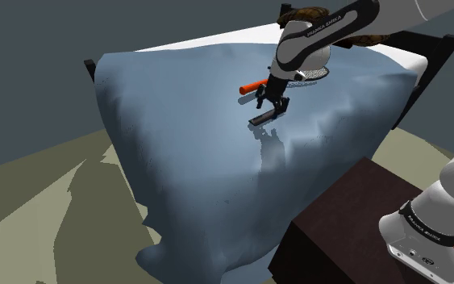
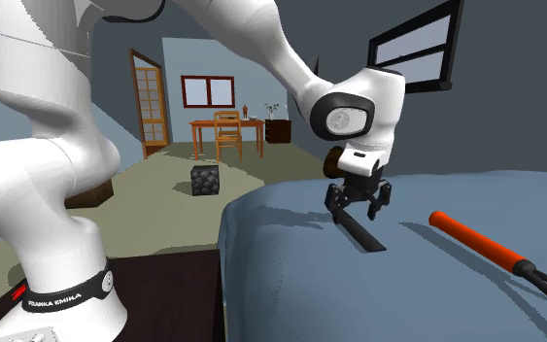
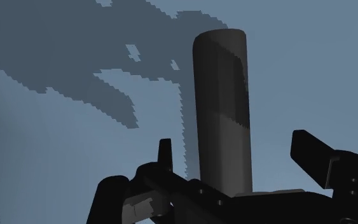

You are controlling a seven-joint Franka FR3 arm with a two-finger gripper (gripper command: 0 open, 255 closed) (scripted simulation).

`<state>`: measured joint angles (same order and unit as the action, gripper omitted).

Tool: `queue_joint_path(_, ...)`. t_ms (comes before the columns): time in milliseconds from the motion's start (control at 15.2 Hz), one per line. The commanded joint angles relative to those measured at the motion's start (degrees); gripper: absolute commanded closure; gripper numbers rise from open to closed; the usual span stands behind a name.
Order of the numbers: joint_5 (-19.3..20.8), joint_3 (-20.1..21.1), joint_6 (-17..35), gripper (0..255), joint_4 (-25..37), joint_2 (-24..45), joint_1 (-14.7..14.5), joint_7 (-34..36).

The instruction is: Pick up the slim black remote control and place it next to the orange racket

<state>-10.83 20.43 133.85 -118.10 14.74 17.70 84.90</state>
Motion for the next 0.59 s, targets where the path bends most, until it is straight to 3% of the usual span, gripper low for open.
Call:
queue_joint_path(0, 0.0, 0.0, 0.0, 0, 0.0, 0.0, 0.0, 0.0)
queue_joint_path(264, -0.94, -0.13, -6.59, 0, 2.16, -4.37, 1.29, -0.69)
queue_joint_path(528, -0.95, -0.15, -6.59, 0, 2.16, -4.37, 1.27, -0.69)
